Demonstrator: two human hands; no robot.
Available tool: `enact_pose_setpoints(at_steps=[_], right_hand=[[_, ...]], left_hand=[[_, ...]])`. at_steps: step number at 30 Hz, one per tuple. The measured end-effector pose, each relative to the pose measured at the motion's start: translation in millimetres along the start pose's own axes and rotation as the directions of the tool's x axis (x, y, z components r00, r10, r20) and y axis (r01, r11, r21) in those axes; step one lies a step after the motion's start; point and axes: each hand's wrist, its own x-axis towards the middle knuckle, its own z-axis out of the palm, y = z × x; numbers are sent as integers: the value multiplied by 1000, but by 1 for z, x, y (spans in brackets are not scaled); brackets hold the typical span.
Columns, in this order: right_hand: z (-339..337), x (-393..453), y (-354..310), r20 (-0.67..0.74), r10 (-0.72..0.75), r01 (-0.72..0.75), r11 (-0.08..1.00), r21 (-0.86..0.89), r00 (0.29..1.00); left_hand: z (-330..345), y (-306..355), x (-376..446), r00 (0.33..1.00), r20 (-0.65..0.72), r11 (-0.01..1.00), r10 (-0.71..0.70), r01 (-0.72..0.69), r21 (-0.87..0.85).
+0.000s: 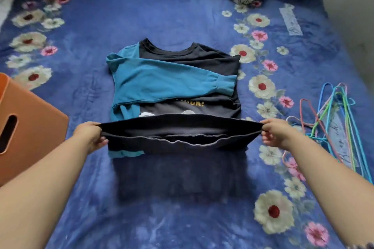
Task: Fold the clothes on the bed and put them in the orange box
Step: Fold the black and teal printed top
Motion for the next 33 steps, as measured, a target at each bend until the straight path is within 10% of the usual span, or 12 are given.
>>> enact_pose_setpoints(at_steps=[4,10,16,21,33], right_hand=[[10,22,-53,-150,1,10,997,76,989],[20,62,-134,-51,-287,149,632,-760,957],[30,110,-211,-156,-112,95,989,-112,981],[59,146,-250,-151,-53,102,936,336,987],[92,232,-275,-271,-134,259,823,506,953]], left_hand=[[11,66,19,996,75,973,-56,71,-218],[14,135,73,998,35,990,-54,59,-132],[35,204,114,993,41,943,-109,116,-312],[58,257,144,999,15,923,-36,39,-384],[118,263,213,968,-48,904,248,-248,-349]])
